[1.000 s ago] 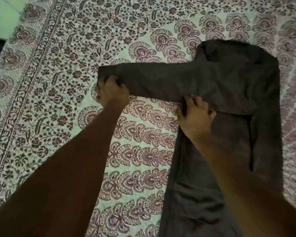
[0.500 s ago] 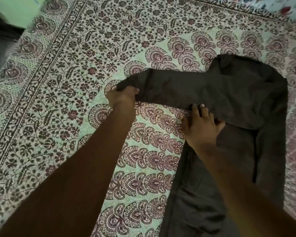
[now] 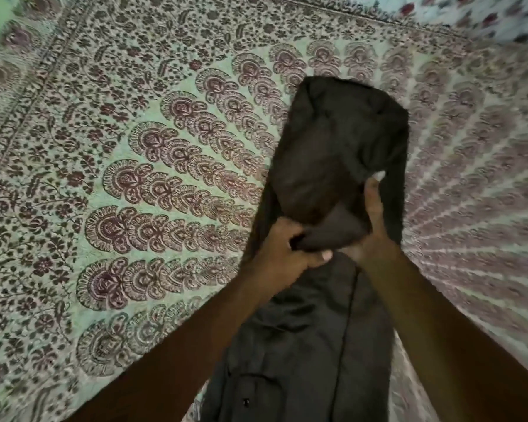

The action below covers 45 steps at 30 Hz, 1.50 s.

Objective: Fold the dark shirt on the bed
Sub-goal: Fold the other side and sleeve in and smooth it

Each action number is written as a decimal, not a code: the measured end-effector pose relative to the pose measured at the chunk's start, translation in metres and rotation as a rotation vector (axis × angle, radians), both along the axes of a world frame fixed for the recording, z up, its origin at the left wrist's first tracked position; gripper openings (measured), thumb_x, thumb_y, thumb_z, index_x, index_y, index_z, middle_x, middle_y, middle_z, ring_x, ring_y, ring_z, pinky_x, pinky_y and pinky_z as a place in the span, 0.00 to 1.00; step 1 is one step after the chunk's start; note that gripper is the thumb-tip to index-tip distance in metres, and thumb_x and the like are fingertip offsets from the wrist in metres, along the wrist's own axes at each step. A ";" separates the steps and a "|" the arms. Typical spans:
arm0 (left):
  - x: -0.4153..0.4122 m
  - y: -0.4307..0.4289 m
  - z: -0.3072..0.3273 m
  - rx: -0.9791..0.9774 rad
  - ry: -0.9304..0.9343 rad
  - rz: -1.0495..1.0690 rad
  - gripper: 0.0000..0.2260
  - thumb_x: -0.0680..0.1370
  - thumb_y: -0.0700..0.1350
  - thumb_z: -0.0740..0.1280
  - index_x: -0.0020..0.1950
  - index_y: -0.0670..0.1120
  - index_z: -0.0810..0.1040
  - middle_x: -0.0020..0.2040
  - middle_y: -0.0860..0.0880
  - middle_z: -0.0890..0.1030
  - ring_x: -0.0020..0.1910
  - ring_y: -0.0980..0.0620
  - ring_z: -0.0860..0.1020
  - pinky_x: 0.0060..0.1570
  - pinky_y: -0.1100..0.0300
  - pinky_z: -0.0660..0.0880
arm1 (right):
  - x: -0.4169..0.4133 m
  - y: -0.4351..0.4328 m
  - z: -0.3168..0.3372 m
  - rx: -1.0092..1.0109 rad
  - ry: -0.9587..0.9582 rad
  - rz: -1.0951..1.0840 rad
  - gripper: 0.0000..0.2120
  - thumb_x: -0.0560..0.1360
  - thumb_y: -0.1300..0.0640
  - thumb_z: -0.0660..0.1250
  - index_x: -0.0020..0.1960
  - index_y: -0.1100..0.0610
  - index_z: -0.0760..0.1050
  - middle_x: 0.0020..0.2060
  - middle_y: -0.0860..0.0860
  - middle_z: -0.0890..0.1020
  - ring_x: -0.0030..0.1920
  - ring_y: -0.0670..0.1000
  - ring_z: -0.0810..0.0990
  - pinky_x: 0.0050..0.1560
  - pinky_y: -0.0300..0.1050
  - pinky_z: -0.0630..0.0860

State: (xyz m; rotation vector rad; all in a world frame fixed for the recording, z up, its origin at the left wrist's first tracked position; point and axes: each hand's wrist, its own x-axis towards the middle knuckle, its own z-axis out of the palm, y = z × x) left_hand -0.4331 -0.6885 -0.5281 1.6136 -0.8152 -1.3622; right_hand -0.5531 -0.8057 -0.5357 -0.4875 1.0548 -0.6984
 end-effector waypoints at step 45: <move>-0.121 0.186 -0.049 0.359 -0.592 -0.370 0.12 0.72 0.32 0.66 0.45 0.50 0.76 0.38 0.51 0.77 0.38 0.46 0.78 0.43 0.56 0.77 | -0.184 0.181 -0.054 0.025 0.850 0.562 0.23 0.65 0.66 0.83 0.57 0.58 0.82 0.51 0.54 0.85 0.43 0.52 0.85 0.35 0.52 0.86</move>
